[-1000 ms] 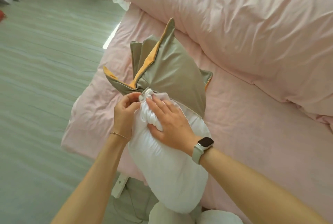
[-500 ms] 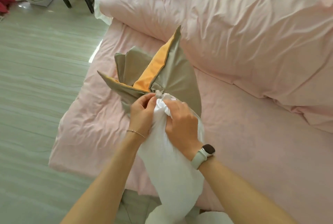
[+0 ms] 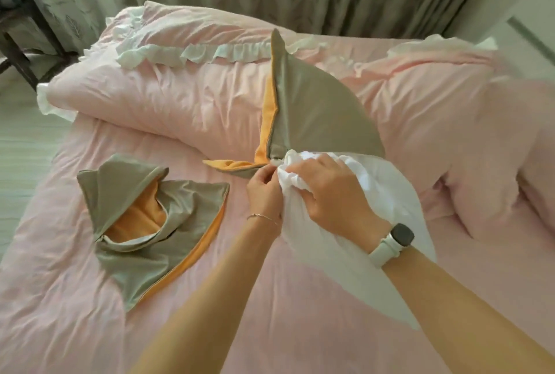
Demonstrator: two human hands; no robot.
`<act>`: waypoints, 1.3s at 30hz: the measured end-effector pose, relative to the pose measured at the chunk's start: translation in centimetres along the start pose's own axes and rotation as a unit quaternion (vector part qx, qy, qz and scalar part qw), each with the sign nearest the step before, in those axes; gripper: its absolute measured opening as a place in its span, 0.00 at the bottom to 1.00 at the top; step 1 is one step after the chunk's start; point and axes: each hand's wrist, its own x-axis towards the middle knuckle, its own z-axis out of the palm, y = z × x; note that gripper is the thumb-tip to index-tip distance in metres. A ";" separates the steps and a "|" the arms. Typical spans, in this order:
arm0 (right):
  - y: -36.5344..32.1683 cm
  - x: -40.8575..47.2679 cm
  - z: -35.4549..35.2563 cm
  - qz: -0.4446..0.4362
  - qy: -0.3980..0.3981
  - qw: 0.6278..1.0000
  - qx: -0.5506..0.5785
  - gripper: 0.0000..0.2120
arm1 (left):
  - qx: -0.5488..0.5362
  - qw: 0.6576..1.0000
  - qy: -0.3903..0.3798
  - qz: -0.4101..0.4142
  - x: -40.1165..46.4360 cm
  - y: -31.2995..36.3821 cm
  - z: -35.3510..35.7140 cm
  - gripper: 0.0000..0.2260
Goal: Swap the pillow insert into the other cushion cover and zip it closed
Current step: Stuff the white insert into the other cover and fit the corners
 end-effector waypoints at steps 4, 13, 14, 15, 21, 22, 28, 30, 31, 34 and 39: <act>0.9 -7.2 6.5 0.032 -0.136 0.990 -0.016 0.19 | 0.109 0.991 0.015 -0.080 1.9 -6.3 -2.9 0.12; 0.5 -14.4 14.1 0.131 -0.266 0.953 0.055 0.29 | 0.245 0.964 0.081 -0.061 5.2 -14.5 -6.2 0.11; 0.8 -14.3 14.4 0.119 -0.240 0.961 0.076 0.30 | 0.255 0.961 0.100 -0.033 5.6 -14.5 -6.1 0.13; 1.1 -14.3 14.4 0.105 -0.207 0.967 0.103 0.30 | 0.270 0.955 0.121 0.007 5.9 -14.5 -5.9 0.12; 3.5 -16.0 14.4 0.089 -0.061 0.986 0.125 0.17 | 0.357 0.908 0.064 0.211 6.3 -15.7 -6.7 0.06; 3.8 -16.0 14.7 0.109 -0.049 0.986 0.118 0.17 | 0.373 0.904 0.050 0.201 6.1 -16.7 -7.2 0.05; 4.3 -11.4 18.1 -0.045 -0.031 0.998 0.034 0.16 | 0.317 0.934 0.141 0.088 5.7 -18.6 -8.5 0.11; 4.7 -9.4 19.9 -0.100 -0.057 0.993 -0.024 0.14 | 0.354 0.923 0.142 0.060 5.9 -19.0 -9.2 0.16; 4.8 -8.5 20.8 -0.122 -0.063 0.988 -0.066 0.13 | 0.378 0.914 0.138 0.041 5.9 -19.2 -9.6 0.19; 4.7 -6.4 22.9 -0.183 -0.094 0.961 -0.184 0.12 | 0.397 0.913 0.088 -0.036 6.1 -20.1 -10.9 0.25; 4.8 -3.9 23.4 -0.168 -0.169 0.956 -0.173 0.12 | 0.378 0.924 0.025 -0.047 7.6 -21.3 -12.2 0.21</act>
